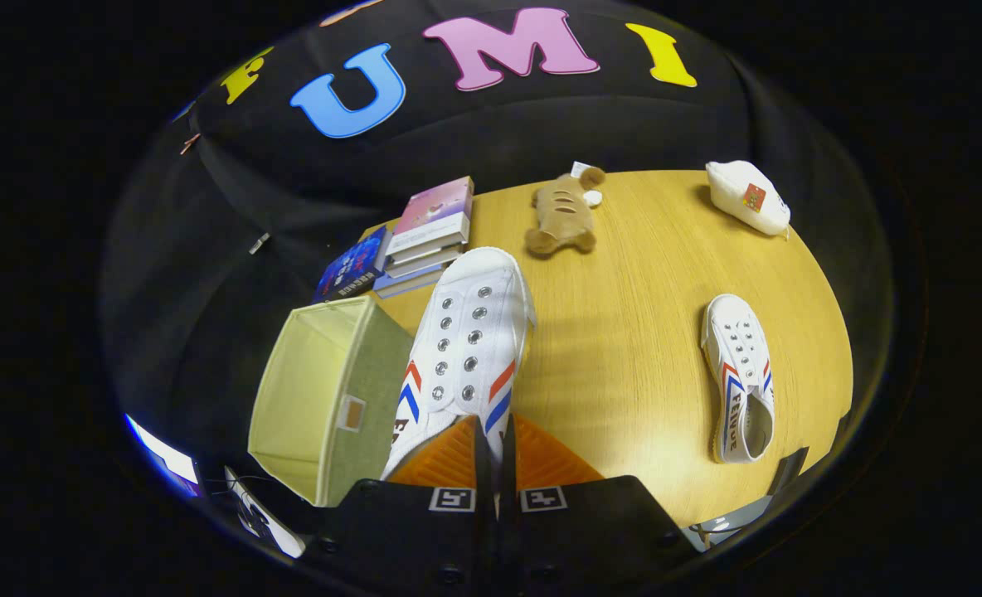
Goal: Open the storage box then place both shoes into the box .Put the left shoe in first, then the right shoe, with the right side of both shoes facing outward in a uniform manner.
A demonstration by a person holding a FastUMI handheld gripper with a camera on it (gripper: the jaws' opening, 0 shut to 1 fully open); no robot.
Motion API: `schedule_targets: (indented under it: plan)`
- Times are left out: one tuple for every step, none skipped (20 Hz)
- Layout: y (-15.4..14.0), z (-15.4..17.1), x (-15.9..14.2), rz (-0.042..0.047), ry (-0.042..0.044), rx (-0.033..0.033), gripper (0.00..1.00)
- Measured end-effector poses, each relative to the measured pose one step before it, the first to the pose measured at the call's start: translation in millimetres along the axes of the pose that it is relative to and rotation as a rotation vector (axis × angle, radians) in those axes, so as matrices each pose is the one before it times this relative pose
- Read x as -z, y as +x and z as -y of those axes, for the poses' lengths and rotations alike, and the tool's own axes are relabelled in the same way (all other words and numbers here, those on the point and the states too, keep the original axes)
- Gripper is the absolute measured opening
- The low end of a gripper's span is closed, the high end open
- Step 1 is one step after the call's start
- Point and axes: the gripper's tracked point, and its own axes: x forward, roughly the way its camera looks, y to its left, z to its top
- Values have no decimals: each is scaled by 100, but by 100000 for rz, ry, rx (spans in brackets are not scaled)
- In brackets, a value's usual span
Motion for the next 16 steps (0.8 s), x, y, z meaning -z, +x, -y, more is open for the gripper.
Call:
schedule_targets:
  plan:
    - [-387,-1673,-343,198,-603,-2972,5]
    - [-216,-1689,-182,-169,-529,-2978,5]
    - [-107,-1774,-125,147,-200,-2745,5]
    - [53,-1639,-107,-21,1,-2627,5]
    - [214,-1664,-87,3,-40,-2625,5]
    - [282,-1426,32,-523,24,-2347,5]
    - [421,-1343,82,-612,863,-1812,5]
    - [588,-1021,-162,-869,920,-1456,5]
    - [621,-1113,27,-717,516,-865,5]
    - [627,-780,193,-753,162,23,5]
    - [629,-754,199,-509,-119,600,5]
    - [694,-585,421,-344,-489,1154,5]
    - [622,-572,278,352,-717,1723,5]
    - [667,-526,410,-43,-420,1573,5]
    - [761,-568,709,-889,43,871,5]
    - [843,-641,648,-1530,367,211,5]
